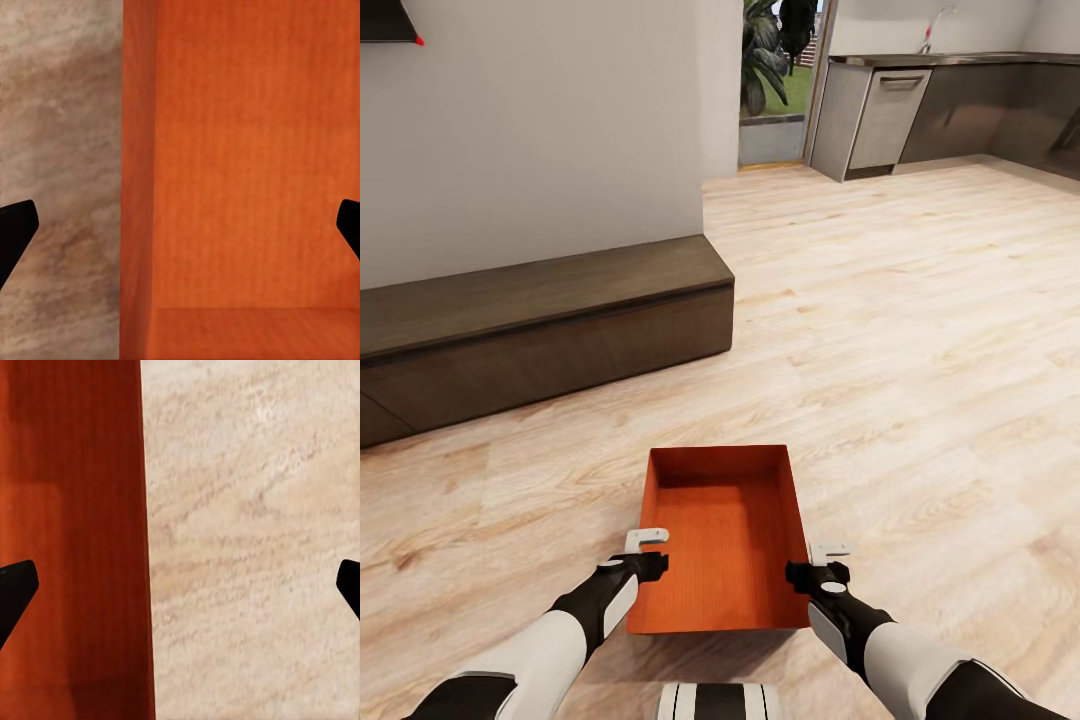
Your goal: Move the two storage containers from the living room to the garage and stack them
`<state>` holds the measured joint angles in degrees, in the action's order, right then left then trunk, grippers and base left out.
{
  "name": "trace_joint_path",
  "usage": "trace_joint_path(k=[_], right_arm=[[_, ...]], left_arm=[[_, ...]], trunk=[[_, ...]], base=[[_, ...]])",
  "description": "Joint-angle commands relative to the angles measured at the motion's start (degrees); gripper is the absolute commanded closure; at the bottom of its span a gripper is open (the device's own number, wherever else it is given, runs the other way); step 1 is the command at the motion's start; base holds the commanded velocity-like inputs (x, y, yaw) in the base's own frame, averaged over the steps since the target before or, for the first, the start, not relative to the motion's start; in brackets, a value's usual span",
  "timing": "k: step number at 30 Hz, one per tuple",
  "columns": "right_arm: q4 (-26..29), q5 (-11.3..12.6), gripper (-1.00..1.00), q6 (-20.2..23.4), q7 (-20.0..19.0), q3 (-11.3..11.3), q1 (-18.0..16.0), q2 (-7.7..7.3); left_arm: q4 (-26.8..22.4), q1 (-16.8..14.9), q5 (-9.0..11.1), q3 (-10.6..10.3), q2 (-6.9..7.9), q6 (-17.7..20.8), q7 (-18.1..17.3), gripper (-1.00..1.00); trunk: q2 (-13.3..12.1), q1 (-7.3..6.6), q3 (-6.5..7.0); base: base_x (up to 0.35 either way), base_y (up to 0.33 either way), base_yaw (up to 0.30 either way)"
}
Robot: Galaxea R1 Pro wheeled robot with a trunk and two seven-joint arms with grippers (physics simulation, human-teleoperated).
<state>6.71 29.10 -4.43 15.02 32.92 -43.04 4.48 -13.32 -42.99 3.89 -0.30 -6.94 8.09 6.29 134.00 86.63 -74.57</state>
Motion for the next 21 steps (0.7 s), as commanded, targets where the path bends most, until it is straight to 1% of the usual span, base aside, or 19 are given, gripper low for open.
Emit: trace_joint_path(k=[1,21], right_arm=[[0.0,0.6,-1.00,-0.2,0.2,0.5,0.0,0.01],[0.0,0.6,-1.00,-0.2,0.2,0.6,0.0,0.09]], left_arm=[[-0.1,0.0,0.4,-0.1,-0.01,0.3,0.2,-1.00],[-0.1,0.0,0.4,-0.2,0.23,0.3,0.2,-1.00]], trunk=[[0.0,-0.01,-0.04],[0.0,-0.01,-0.04]], base=[[0.000,0.000,0.000],[0.000,0.000,0.000]])
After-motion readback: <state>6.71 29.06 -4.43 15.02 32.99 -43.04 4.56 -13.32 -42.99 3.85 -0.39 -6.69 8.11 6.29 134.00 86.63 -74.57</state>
